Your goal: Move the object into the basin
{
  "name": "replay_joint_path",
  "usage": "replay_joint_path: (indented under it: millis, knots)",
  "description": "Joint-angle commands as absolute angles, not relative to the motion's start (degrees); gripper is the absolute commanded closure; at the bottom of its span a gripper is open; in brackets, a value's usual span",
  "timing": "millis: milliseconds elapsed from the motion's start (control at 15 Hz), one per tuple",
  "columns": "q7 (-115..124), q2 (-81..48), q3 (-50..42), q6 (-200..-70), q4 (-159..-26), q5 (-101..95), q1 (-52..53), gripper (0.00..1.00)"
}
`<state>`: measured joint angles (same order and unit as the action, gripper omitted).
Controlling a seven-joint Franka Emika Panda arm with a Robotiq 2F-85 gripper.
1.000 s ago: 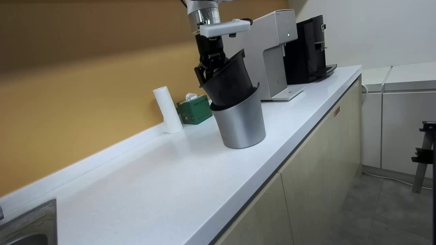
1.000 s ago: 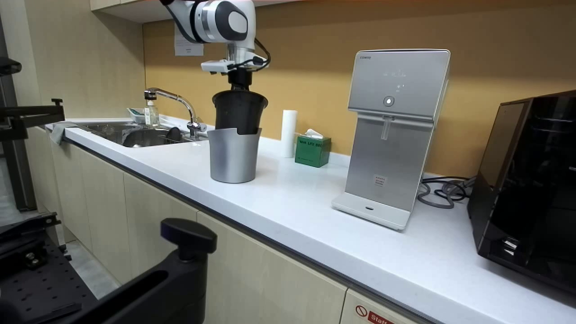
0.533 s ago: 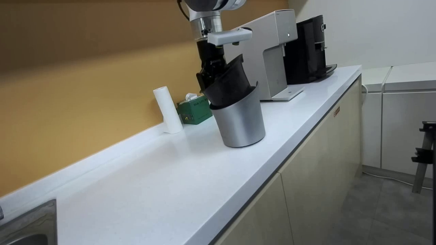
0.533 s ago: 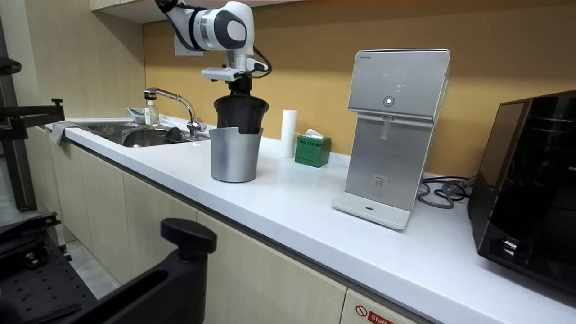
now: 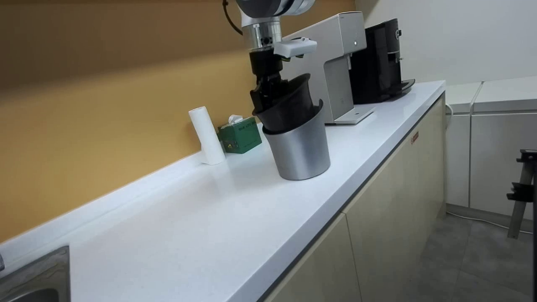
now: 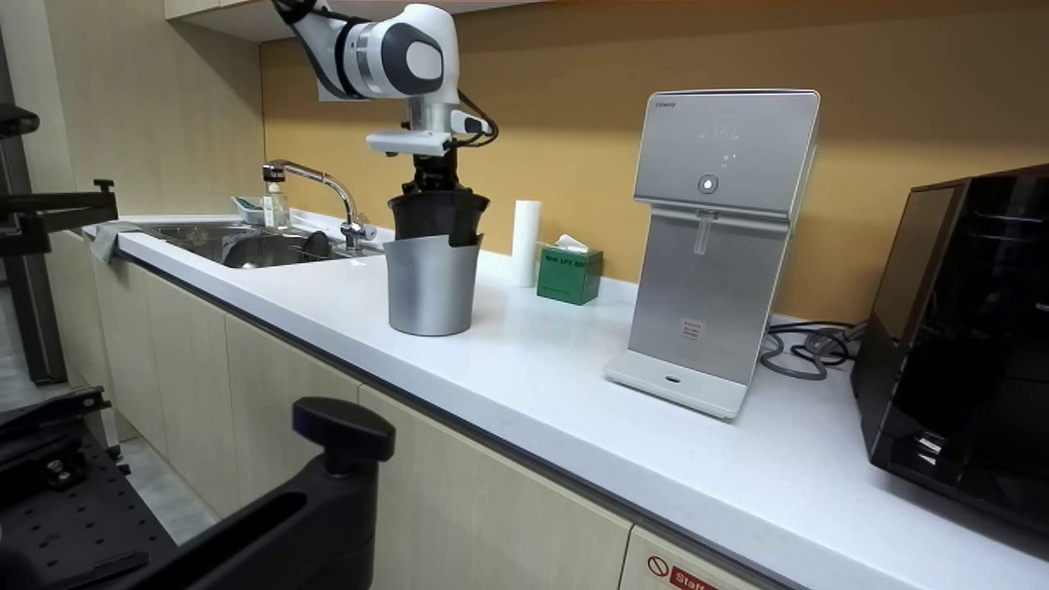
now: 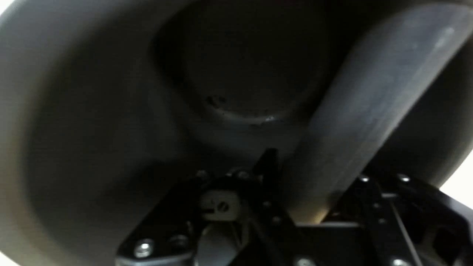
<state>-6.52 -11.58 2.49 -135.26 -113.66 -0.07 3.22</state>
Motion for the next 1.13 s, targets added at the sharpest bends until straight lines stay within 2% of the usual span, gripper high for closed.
replay_joint_path:
  millis: [0, 467, 1067]
  knots:
    - [-8.1, -7.6, 2.8, -135.9, -117.0, -0.6, 2.7, 0.46]
    - [-10.9, -2.7, 3.0, -128.9, -116.2, -2.5, 3.2, 0.02]
    - [-8.2, 4.1, 4.3, -116.0, -116.1, -8.6, 4.1, 0.00]
